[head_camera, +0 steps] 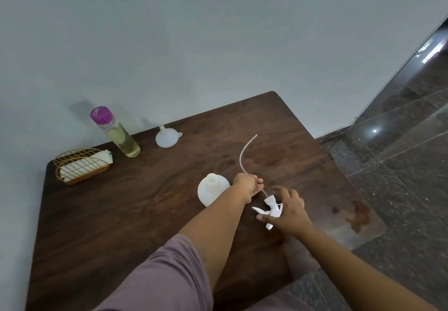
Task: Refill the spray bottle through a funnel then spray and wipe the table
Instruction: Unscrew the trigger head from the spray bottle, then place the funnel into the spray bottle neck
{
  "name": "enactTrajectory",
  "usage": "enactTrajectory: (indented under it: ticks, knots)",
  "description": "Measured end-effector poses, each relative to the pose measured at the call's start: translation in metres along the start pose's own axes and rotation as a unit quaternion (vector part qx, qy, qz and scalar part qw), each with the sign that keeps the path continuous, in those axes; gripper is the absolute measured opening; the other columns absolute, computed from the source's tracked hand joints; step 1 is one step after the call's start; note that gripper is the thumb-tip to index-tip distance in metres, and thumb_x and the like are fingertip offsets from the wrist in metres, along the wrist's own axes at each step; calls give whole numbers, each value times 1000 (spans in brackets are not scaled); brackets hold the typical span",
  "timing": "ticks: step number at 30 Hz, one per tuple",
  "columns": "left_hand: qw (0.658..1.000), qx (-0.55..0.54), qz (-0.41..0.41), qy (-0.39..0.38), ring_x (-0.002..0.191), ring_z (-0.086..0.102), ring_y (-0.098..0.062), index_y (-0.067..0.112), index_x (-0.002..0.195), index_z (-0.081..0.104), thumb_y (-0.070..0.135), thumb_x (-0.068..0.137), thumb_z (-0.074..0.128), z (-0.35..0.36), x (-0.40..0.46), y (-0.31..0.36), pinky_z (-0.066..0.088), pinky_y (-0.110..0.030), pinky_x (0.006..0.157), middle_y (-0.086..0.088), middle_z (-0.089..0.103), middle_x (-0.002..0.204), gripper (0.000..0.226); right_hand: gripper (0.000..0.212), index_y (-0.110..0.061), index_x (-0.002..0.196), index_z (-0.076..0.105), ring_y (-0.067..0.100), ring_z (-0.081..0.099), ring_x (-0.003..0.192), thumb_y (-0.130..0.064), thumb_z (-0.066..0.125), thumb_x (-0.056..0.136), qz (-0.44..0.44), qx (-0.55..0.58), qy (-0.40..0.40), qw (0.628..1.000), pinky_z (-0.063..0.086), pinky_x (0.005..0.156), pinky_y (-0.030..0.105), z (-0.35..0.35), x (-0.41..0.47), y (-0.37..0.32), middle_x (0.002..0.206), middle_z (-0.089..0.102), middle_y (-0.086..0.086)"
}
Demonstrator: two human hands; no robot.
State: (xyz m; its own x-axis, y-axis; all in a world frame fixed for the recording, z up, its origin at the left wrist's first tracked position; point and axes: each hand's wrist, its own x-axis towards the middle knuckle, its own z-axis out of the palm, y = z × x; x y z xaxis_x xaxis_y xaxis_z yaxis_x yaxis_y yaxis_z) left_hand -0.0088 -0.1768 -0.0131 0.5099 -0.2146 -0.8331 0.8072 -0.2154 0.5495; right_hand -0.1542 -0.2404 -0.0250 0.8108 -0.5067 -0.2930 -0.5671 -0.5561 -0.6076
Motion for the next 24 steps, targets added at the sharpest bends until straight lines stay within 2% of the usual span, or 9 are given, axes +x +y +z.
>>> enactTrajectory:
  ticks: [3, 5, 7, 10, 12, 14, 18, 21, 24]
  knots:
    - [999, 25, -7, 29, 70, 60, -22, 1, 80, 54, -7, 96, 46, -2, 3, -1, 57, -27, 62, -9, 56, 78, 20, 69, -20, 124, 49, 20, 42, 104, -42, 80, 66, -46, -46, -11, 998, 31, 92, 30, 13, 2, 9, 107, 39, -4]
    - [998, 49, -11, 36, 69, 62, -22, -2, 100, 57, -3, 94, 53, -4, 3, -2, 58, -30, 70, -9, 57, 81, 7, 61, -20, 123, 50, 23, 43, 105, -37, 77, 70, -42, -43, -16, 998, 32, 91, 30, 17, 3, 12, 107, 40, -3]
    - [995, 88, 7, 50, 66, 64, -20, 1, 121, 51, 3, 92, 61, -4, 2, -2, 60, -30, 69, -12, 61, 92, 30, 54, -21, 122, 50, 23, 41, 105, -35, 73, 74, -28, -36, -15, 999, 30, 86, 26, 18, 6, 15, 107, 40, -4]
    - [993, 105, 30, 44, 70, 64, -18, 6, 132, 44, 13, 90, 67, -2, -7, -1, 61, -30, 67, -14, 60, 115, 49, 41, -17, 113, 54, 24, 41, 105, -32, 71, 79, -11, -31, -2, 999, 28, 82, 25, 16, 13, 14, 103, 38, -4]
    - [991, 116, 43, 54, 69, 61, -16, 7, 135, 41, 20, 87, 69, 0, -18, 2, 61, -33, 75, -12, 55, 125, 57, 40, -15, 113, 53, 25, 41, 108, -32, 70, 81, -4, -26, -4, 1000, 32, 82, 28, 11, 18, 9, 106, 40, -1]
    - [978, 181, 72, 81, 82, 63, -21, 9, 140, 37, 30, 85, 70, 1, -34, 5, 58, -33, 83, -9, 46, 136, 67, 45, -16, 120, 51, 26, 40, 112, -36, 68, 83, -4, -30, -1, 1000, 37, 87, 32, 5, 24, 2, 115, 44, 2]
    - [904, 323, 272, 73, 126, 48, -25, 12, 145, 32, 32, 92, 62, 7, -70, 11, 42, -32, 102, -6, 26, 148, 64, 54, -19, 127, 49, 26, 40, 113, -49, 51, 81, 9, 38, 21, 999, 32, 89, 32, -19, 40, -25, 114, 46, 4]
    - [856, 330, 392, 74, 132, 42, -20, 18, 145, 34, 29, 94, 59, -3, -91, 29, 39, -32, 109, 0, 24, 151, 58, 40, -21, 118, 53, 23, 45, 110, -42, 52, 83, -10, 71, 47, 996, 34, 86, 31, -33, 59, -52, 104, 48, -2]
    - [845, 308, 423, 109, 129, 45, -22, 16, 141, 39, 27, 93, 61, -38, -93, 53, 40, -34, 109, -4, 28, 148, 53, 27, -26, 108, 57, 21, 53, 105, -41, 57, 86, -72, 103, 61, 990, 45, 91, 37, -36, 76, -88, 102, 56, -4]
